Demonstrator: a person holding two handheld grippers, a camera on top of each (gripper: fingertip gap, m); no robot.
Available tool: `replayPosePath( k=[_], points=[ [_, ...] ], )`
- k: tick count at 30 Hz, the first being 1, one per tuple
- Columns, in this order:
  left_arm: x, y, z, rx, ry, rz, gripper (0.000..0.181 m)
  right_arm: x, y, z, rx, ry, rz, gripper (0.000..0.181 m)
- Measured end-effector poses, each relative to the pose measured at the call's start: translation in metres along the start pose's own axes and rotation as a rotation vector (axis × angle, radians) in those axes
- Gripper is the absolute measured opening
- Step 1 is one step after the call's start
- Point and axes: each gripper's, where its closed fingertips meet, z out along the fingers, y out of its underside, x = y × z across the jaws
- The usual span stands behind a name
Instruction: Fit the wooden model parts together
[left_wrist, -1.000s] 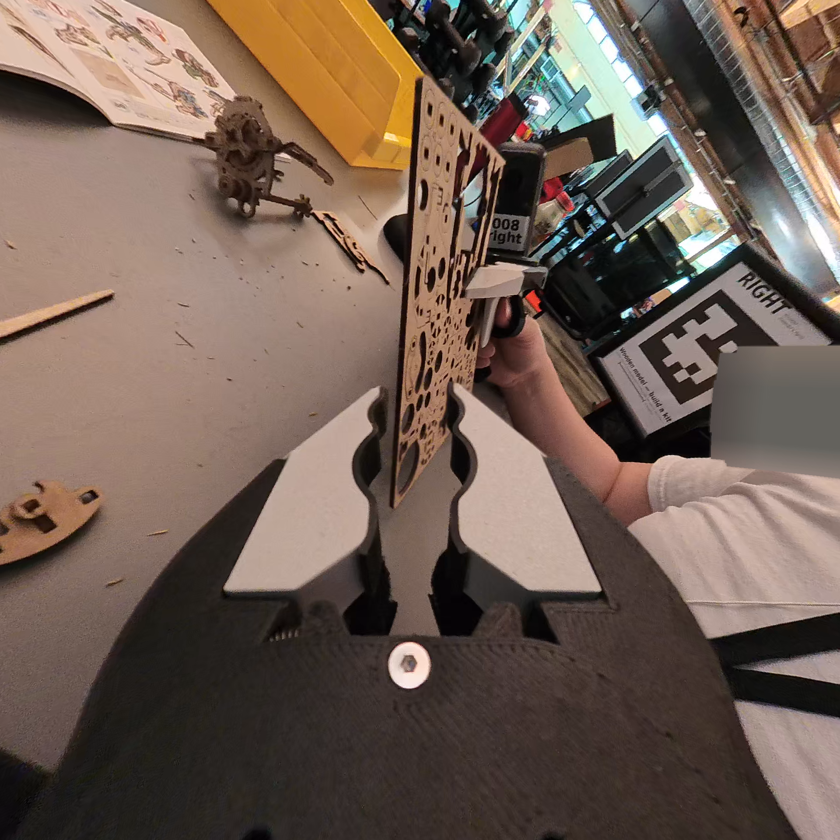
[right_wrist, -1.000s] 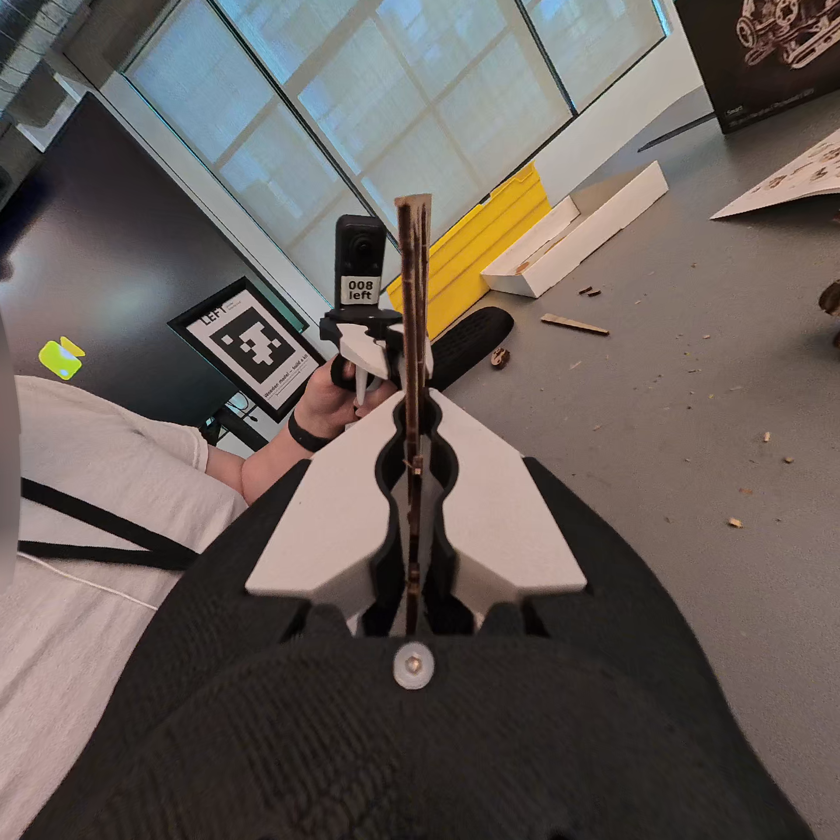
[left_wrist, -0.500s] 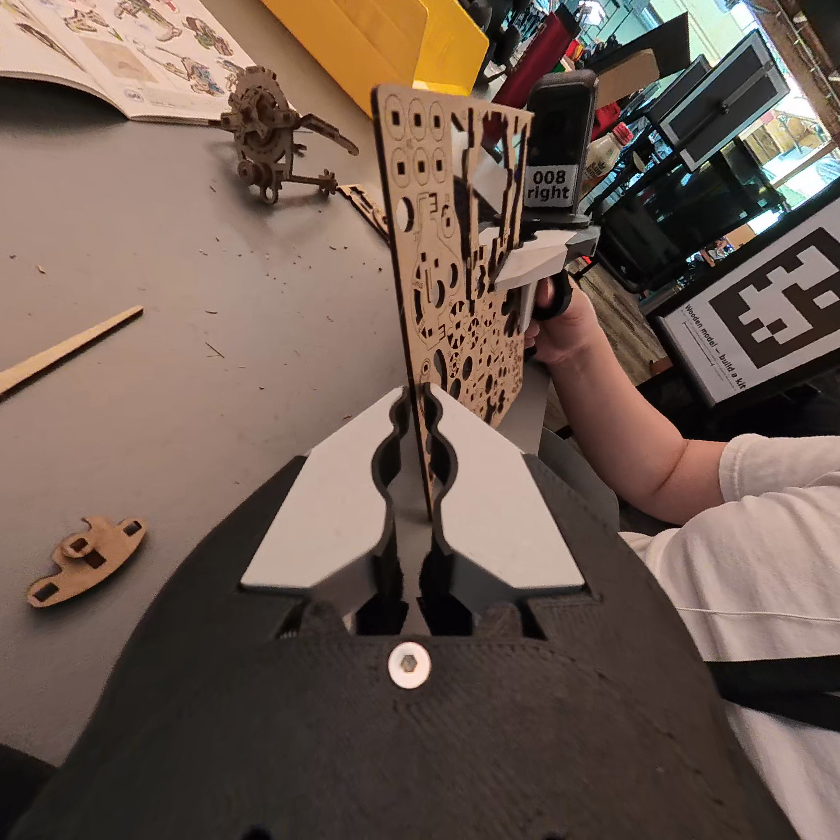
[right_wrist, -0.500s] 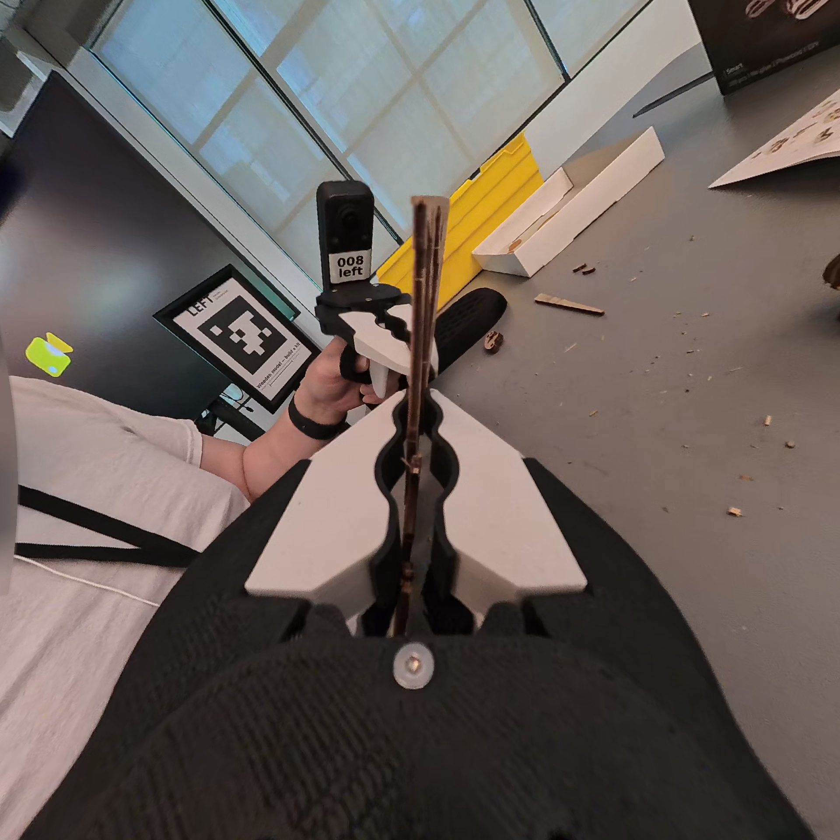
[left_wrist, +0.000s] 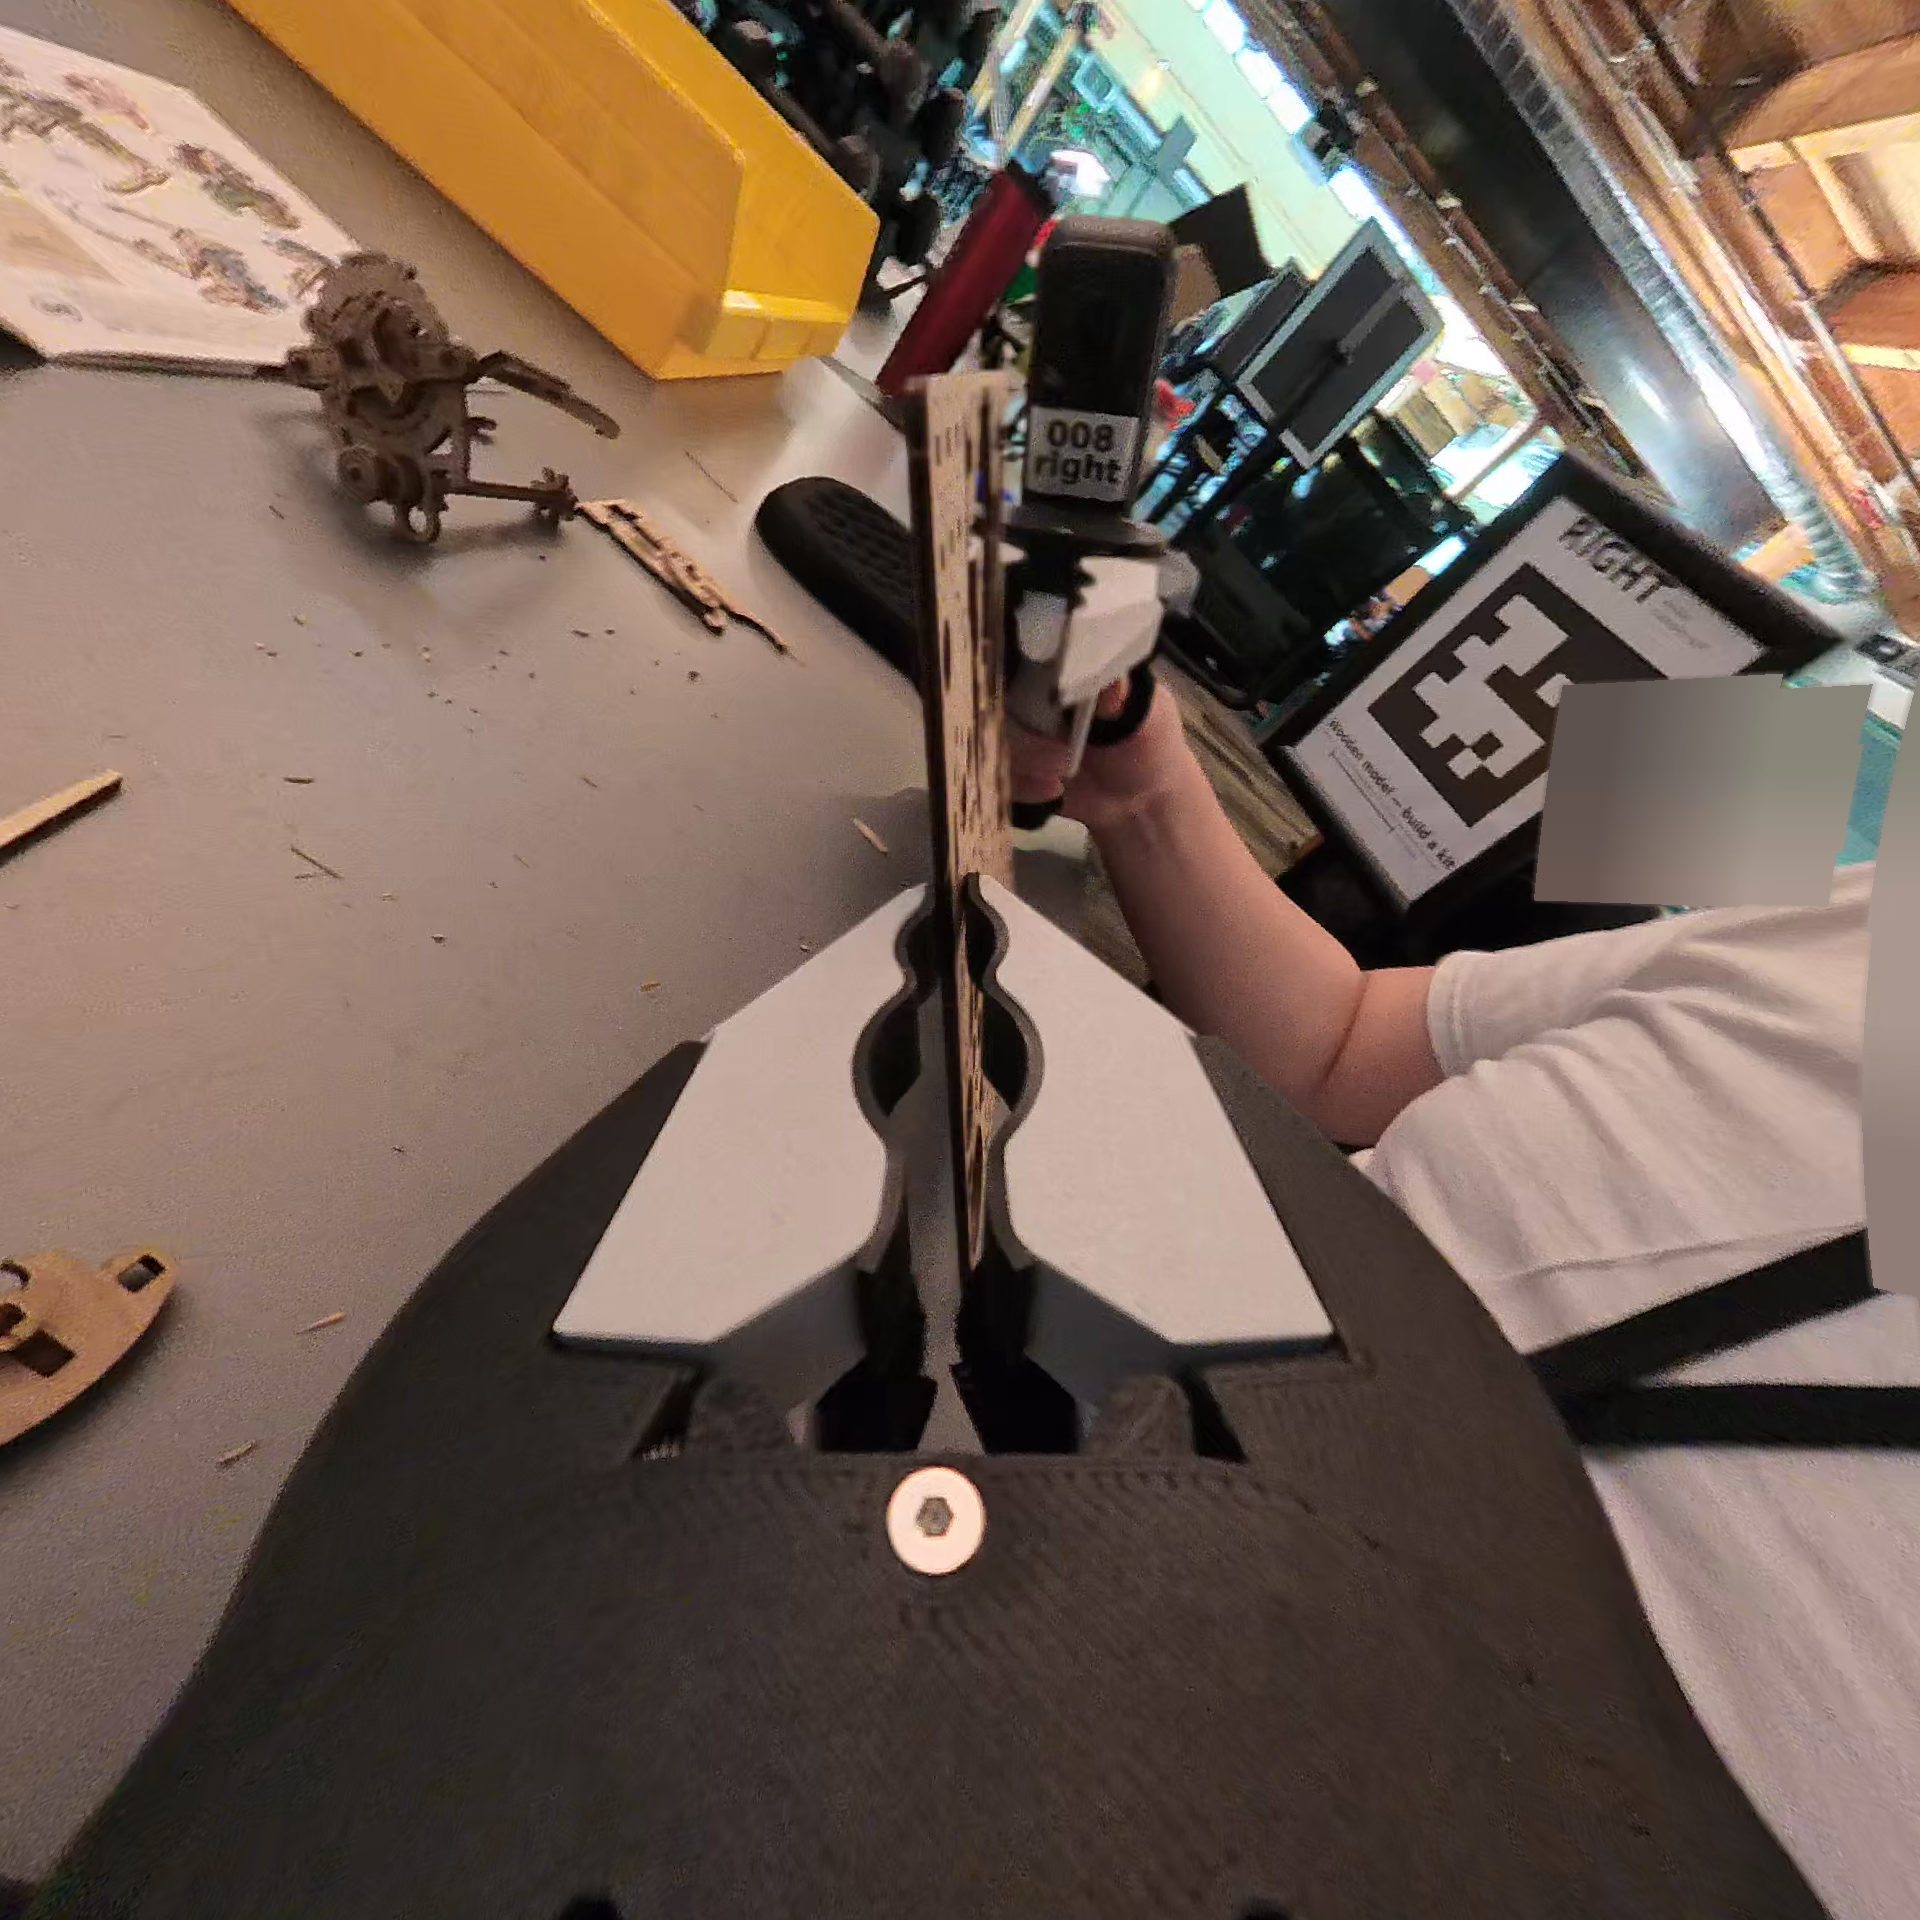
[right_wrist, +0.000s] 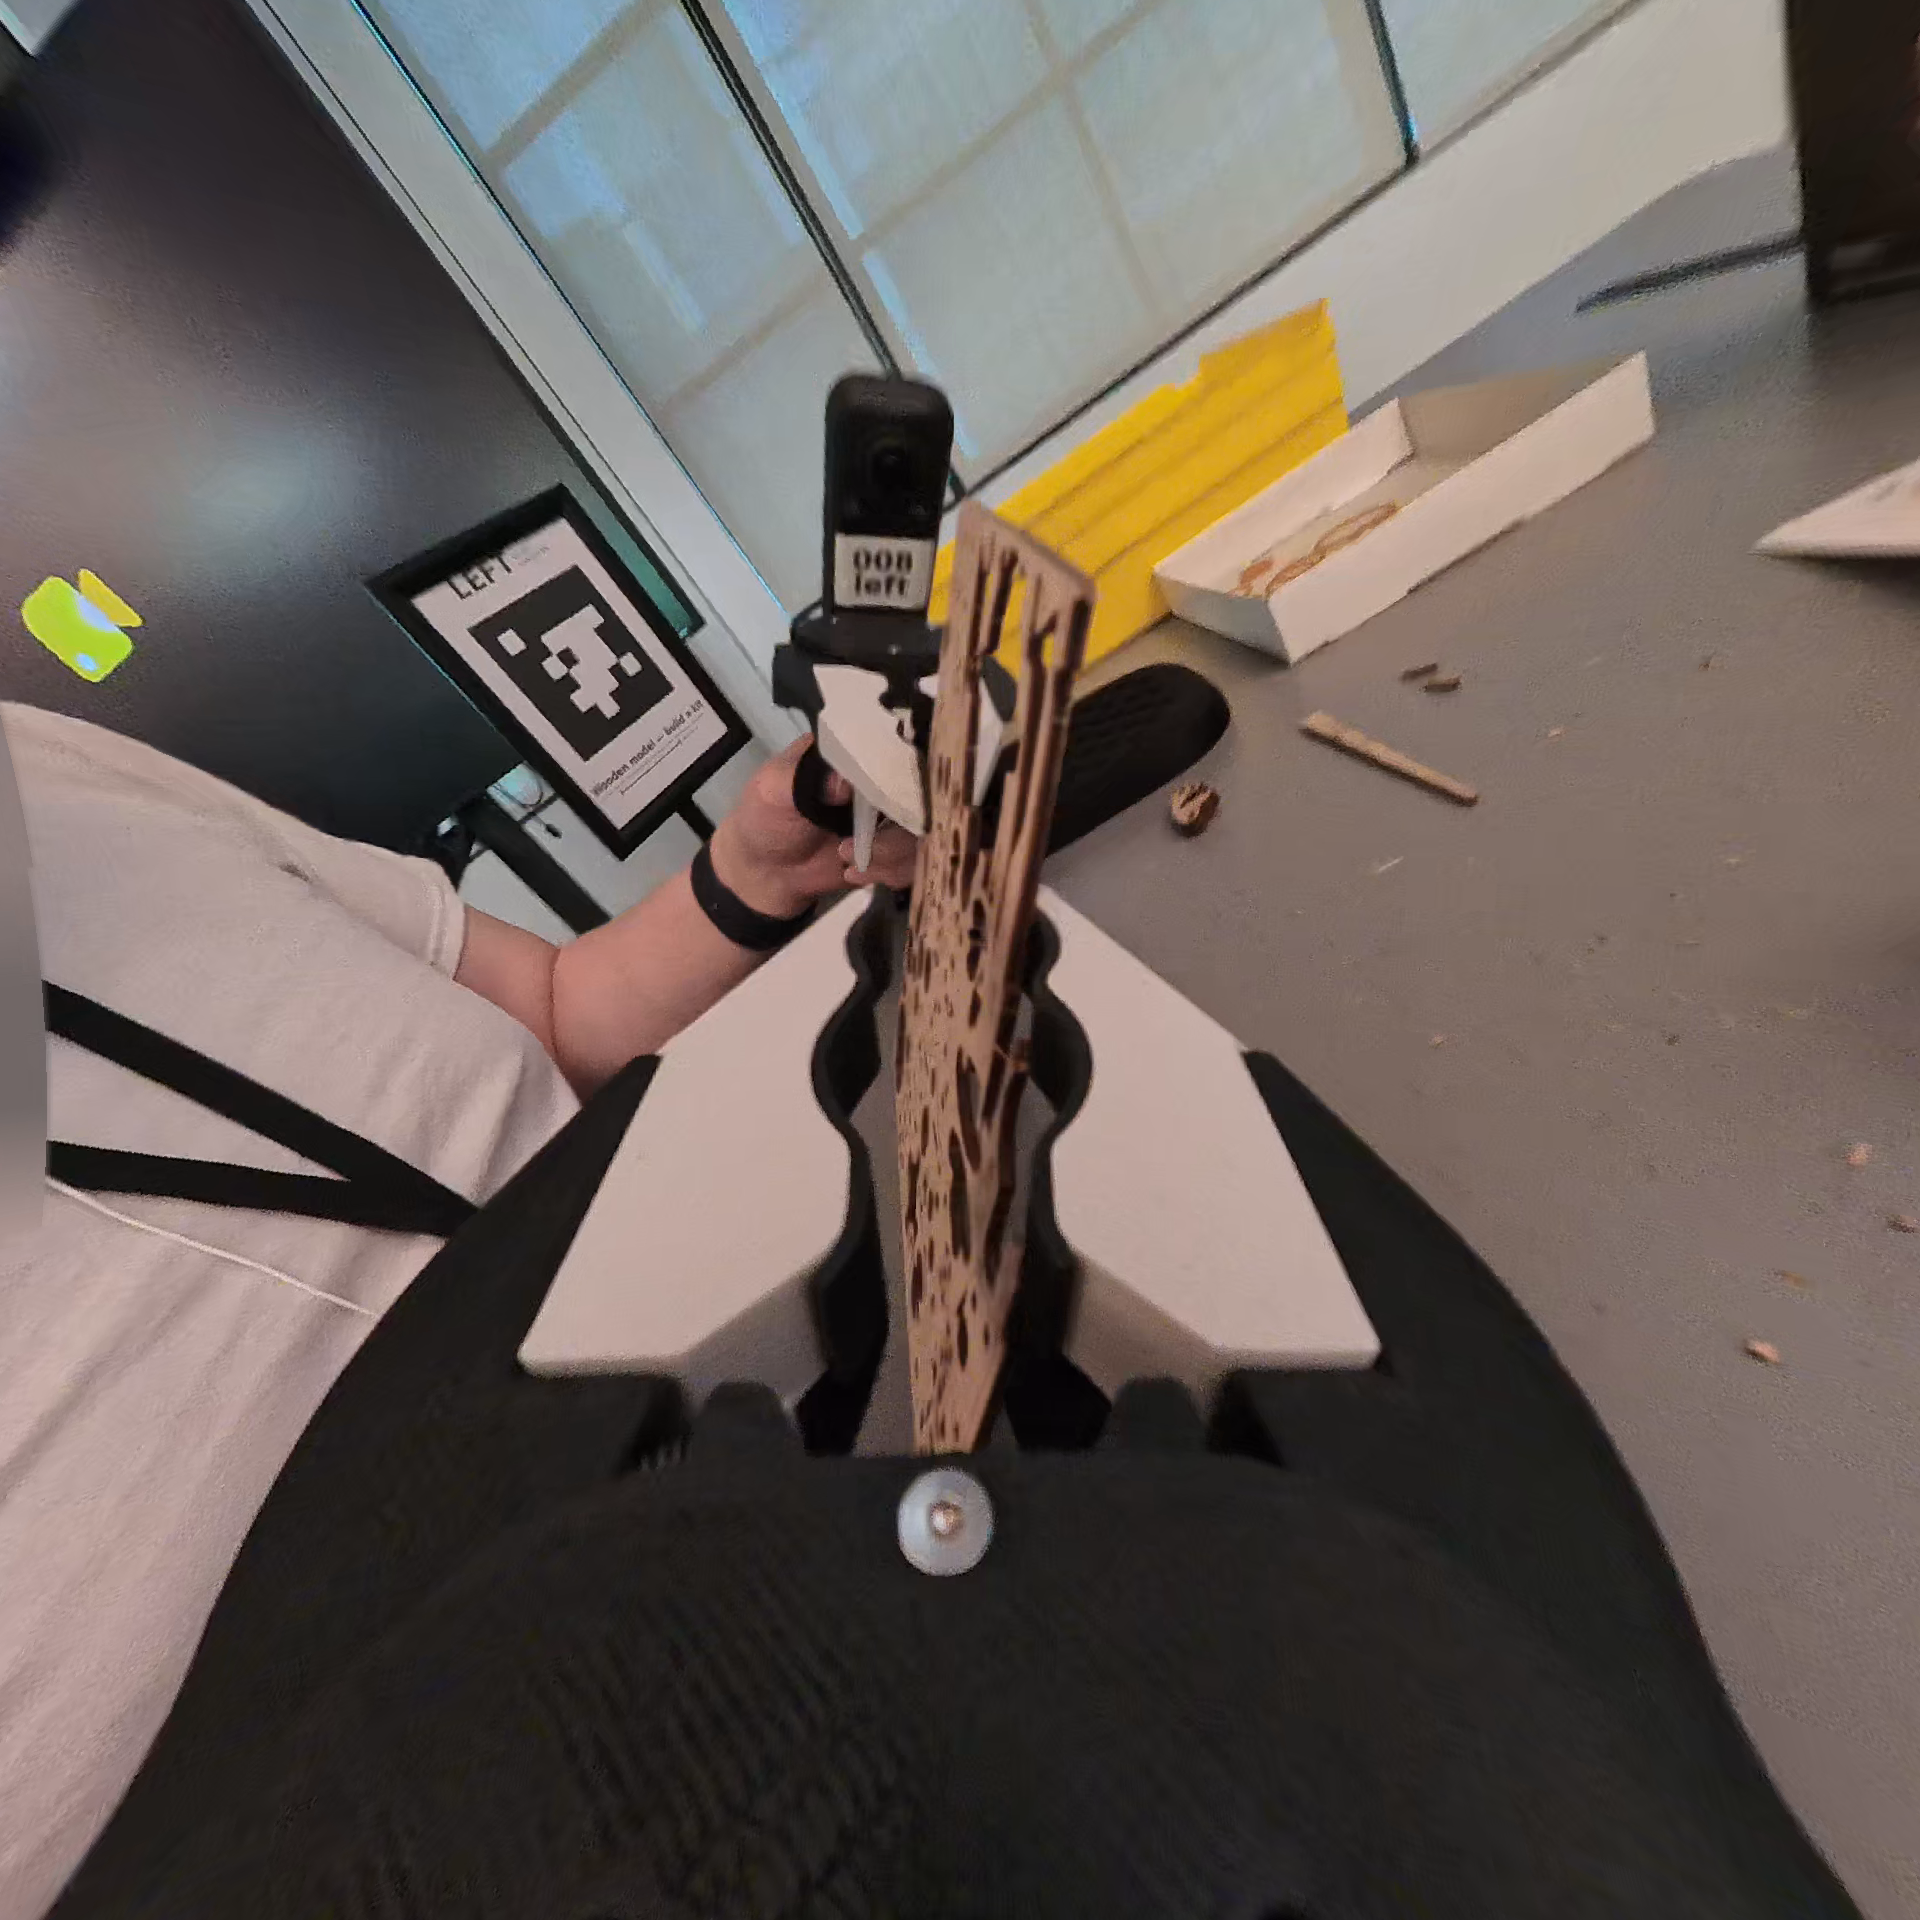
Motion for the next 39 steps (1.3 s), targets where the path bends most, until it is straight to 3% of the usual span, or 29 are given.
replayPosePath(
  k=[6,13,18,21,25,27,29,35,39],
  points=[
    [0.010,-0.007,-0.043,0.034,-0.025,0.095,0.000,-0.005,-0.040,-0.061,0.181,0.154,-0.192,0.019],
    [0.002,-0.012,-0.068,0.086,-0.081,0.082,0.000,0.000,-0.048,-0.099,0.317,0.180,-0.121,0.019],
    [0.002,-0.010,-0.075,0.090,-0.120,0.096,0.001,0.024,-0.047,-0.139,0.288,0.501,-0.220,0.026],
    [0.002,-0.010,-0.077,0.095,-0.127,0.106,0.000,0.026,-0.051,-0.158,0.324,0.540,-0.227,0.039],
    [-0.001,-0.012,-0.081,0.104,-0.141,0.109,0.000,0.022,-0.056,-0.162,0.418,0.433,-0.140,0.061],
    [-0.002,-0.013,-0.083,0.107,-0.151,0.113,0.000,0.024,-0.050,-0.158,0.389,0.435,-0.139,0.053],
    [-0.002,-0.013,-0.086,0.110,-0.156,0.117,0.000,0.025,-0.042,-0.153,0.337,0.434,-0.159,0.033],
    [0.000,-0.015,-0.092,0.118,-0.162,0.156,0.000,0.014,-0.052,-0.139,0.403,0.257,-0.086,0.028],
    [0.011,-0.018,-0.094,0.138,-0.127,0.198,0.000,0.029,-0.040,-0.124,0.300,0.311,-0.078,0.024]
  ],
)
